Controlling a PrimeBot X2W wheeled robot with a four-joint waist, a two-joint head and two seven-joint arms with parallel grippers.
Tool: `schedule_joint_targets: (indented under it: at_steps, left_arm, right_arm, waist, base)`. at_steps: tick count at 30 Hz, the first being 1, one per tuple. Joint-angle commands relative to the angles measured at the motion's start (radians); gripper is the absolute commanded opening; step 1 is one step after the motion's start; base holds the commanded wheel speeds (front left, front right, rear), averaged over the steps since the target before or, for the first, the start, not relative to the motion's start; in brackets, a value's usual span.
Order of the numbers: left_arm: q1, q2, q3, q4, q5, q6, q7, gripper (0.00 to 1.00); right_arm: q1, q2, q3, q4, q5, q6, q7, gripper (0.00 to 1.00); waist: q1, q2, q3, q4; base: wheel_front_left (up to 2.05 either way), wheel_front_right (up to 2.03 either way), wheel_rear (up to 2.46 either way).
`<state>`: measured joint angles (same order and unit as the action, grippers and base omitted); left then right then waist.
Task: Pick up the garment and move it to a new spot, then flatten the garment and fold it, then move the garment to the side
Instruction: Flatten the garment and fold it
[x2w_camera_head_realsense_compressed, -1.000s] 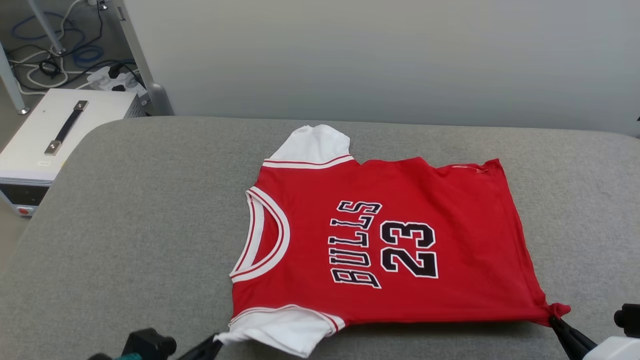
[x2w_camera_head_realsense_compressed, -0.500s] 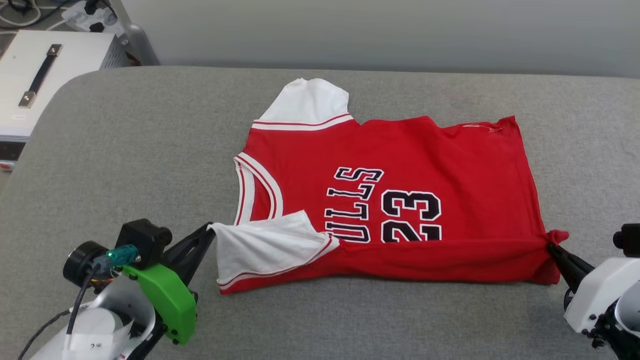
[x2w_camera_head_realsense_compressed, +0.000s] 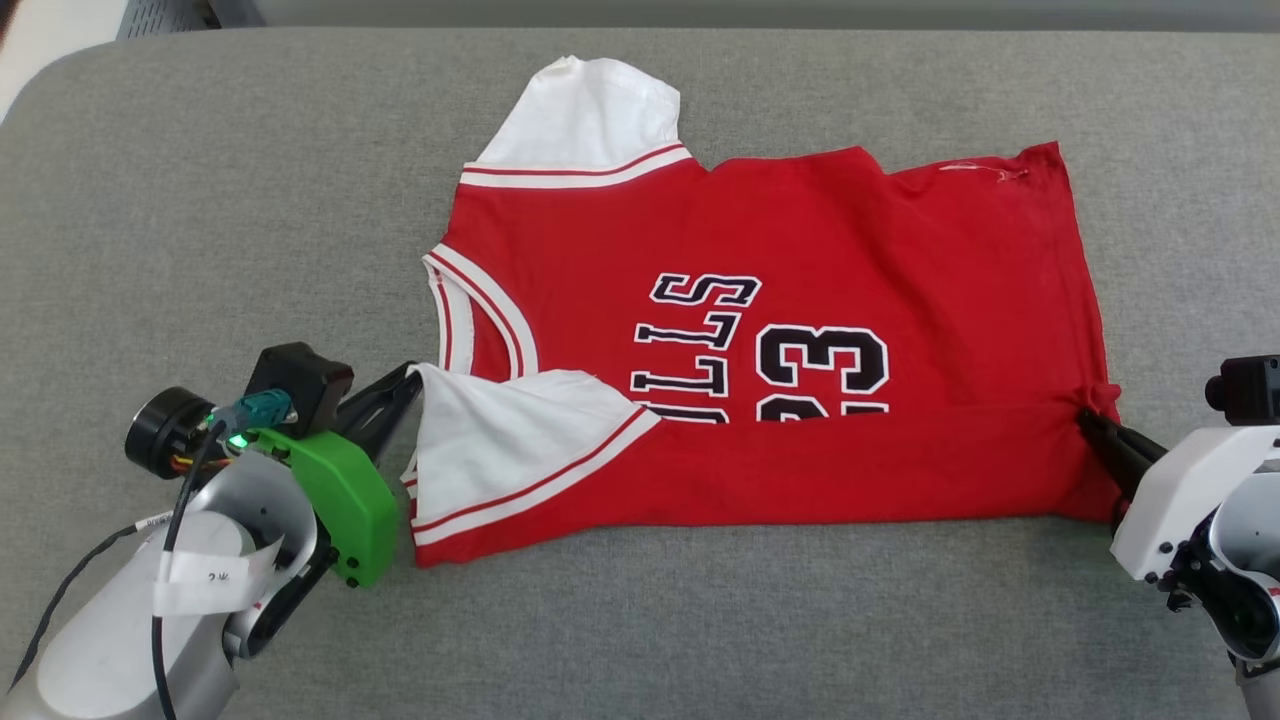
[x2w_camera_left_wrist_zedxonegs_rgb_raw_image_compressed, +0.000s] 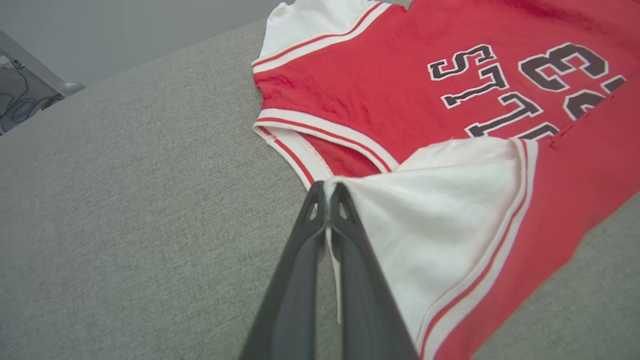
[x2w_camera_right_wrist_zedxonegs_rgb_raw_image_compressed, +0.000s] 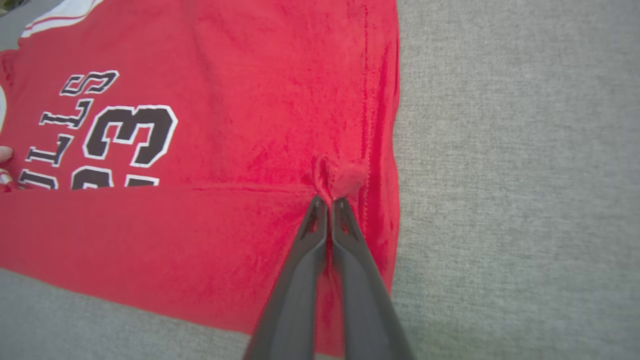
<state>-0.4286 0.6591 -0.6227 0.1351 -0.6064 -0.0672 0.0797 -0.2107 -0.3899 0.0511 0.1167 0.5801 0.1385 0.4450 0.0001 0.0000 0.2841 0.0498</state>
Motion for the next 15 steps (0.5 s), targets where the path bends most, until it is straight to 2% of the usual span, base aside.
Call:
schedule_joint_targets:
  at_steps: [1, 6, 7, 8, 15]
  left_arm:
    - [-0.032, -0.012, -0.004, 0.018, 0.007, -0.008, -0.007, 0.0]
    - [-0.074, -0.043, -0.026, 0.104, 0.015, -0.025, -0.028, 0.0]
    - [-0.076, -0.052, -0.024, 0.125, 0.006, -0.024, -0.023, 0.2]
    - [-0.08, -0.061, -0.022, 0.146, 0.001, -0.019, -0.024, 1.0]
    - [-0.083, -0.104, -0.015, 0.231, -0.005, -0.015, -0.103, 1.0]
  right_arm:
    - [-0.019, -0.001, 0.005, 0.01, -0.008, -0.008, 0.0, 0.0]
    - [-0.035, -0.002, 0.013, 0.039, -0.011, -0.008, -0.006, 0.0]
    - [-0.036, -0.001, 0.012, 0.046, -0.015, -0.008, -0.009, 0.23]
    - [-0.038, 0.0, 0.009, 0.054, -0.022, -0.008, -0.016, 1.0]
    - [-0.024, 0.017, 0.021, 0.066, -0.015, -0.008, -0.074, 1.0]
  waist:
    - [-0.0001, 0.0, 0.029, -0.006]
    - [-0.0001, 0.0, 0.039, -0.008]
    - [-0.0001, 0.0, 0.037, -0.008]
    - [-0.0001, 0.0, 0.034, -0.009]
    - [-0.0001, 0.0, -0.018, -0.01]
  base:
    - [0.0, 0.0, 0.0]
    - [0.0, 0.0, 0.0]
    - [0.0, 0.0, 0.0]
    - [0.0, 0.0, 0.0]
    - [0.0, 0.0, 0.0]
